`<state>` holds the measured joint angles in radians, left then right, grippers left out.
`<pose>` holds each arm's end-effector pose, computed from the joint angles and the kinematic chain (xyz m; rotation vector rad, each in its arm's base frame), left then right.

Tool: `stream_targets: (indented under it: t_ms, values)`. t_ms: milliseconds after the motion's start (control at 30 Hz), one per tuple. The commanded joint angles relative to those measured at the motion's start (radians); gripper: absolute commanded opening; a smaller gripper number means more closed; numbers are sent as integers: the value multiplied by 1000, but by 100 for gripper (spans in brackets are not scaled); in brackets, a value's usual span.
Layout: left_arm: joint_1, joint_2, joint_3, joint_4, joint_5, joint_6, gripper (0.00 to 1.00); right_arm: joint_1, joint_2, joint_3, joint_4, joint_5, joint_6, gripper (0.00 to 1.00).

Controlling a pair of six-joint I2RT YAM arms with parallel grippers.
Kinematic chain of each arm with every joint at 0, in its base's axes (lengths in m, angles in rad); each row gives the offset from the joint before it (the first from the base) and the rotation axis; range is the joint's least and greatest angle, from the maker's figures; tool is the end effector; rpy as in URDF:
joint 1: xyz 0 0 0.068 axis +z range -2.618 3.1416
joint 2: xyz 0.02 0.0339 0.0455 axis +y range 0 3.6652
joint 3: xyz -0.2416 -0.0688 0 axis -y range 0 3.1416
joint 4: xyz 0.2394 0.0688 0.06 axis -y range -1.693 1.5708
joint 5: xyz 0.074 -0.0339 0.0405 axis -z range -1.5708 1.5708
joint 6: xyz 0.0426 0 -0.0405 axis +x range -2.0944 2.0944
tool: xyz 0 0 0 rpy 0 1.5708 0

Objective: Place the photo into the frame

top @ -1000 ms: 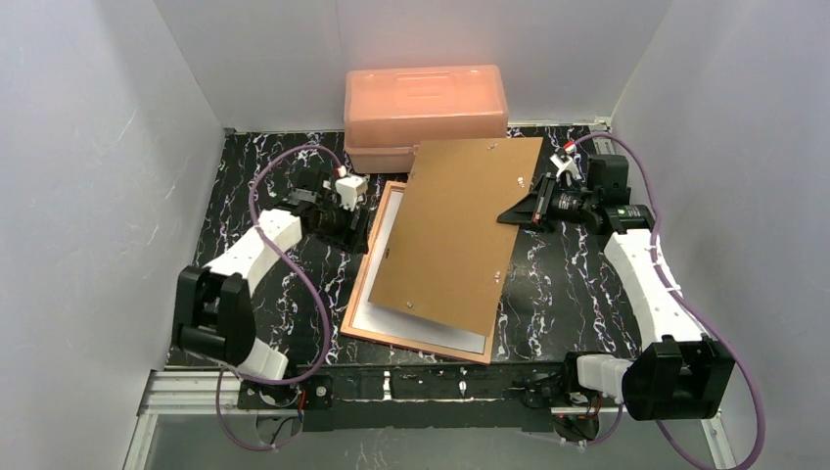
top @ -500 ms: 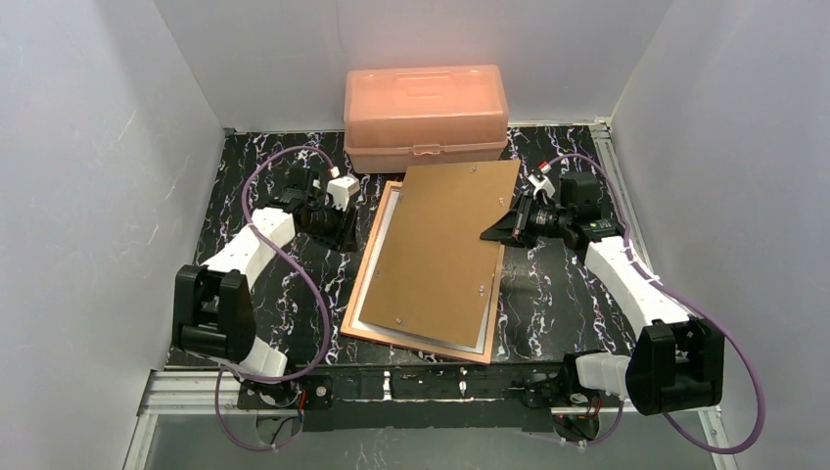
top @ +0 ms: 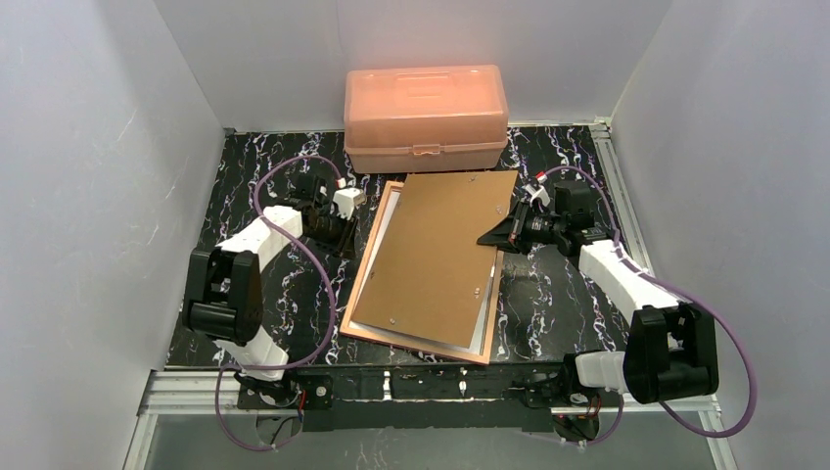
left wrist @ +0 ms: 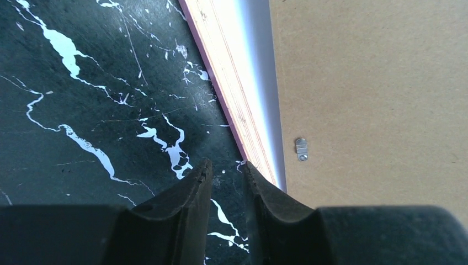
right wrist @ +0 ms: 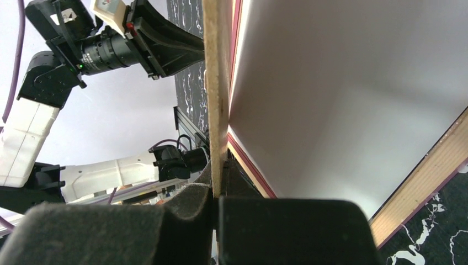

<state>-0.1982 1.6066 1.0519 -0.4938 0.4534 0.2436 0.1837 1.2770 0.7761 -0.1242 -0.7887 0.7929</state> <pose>0.3098 -0.0813 0.1825 0.7134 2.4580 -0.5736 0.2631 0.0796 0.2215 0.2212 2.3250 1.3877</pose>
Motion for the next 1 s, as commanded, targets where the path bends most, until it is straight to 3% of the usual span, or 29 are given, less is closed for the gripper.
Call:
stream_targets:
  t_ms: [0,333,967]
  values:
    - [-1,31,-20,-5,2,16,25,5,19,3,113,-52,-3,1]
    - [-31,67,-23,18,-5,16,21,5,83,-8,115,-74,-37,1]
    - [-43,127,-10,19,-60,36,4,7,225,33,116,-106,-96,1]
